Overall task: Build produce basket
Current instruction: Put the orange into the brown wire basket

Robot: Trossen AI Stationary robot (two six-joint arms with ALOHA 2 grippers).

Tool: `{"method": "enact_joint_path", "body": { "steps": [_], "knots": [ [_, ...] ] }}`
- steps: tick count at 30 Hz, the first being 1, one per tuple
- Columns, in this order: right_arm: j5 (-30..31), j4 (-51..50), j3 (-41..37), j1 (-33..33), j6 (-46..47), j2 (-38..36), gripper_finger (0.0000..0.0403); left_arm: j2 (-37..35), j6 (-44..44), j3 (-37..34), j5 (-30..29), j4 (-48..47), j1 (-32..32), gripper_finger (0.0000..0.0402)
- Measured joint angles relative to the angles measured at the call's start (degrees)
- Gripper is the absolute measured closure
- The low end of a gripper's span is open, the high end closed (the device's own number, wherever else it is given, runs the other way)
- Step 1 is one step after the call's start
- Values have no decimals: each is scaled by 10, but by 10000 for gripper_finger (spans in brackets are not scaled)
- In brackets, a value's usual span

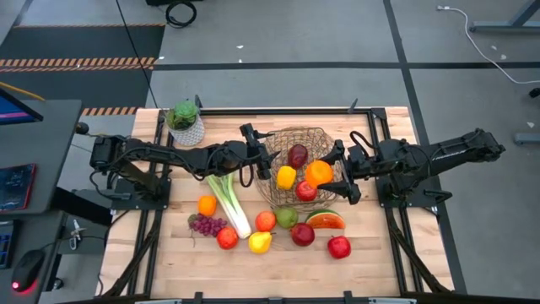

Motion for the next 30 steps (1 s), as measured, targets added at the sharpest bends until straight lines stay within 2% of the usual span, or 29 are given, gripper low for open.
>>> {"method": "enact_joint_path", "body": {
  "steps": [5, 12, 21, 30],
  "knots": [
    [0, -23, 0, 0, -33, 0, 52, 0, 0, 0, 0, 0, 0, 113],
    [-6, -100, 0, -1, -165, 0, 52, 0, 0, 0, 0, -5, 0, 113],
    [-180, -96, 0, -1, -197, -9, 52, 0, 0, 0, 0, -13, 0, 113],
    [-230, -90, 0, -1, -186, -31, 52, 0, 0, 0, 0, -13, 0, 113]
  ]
}}
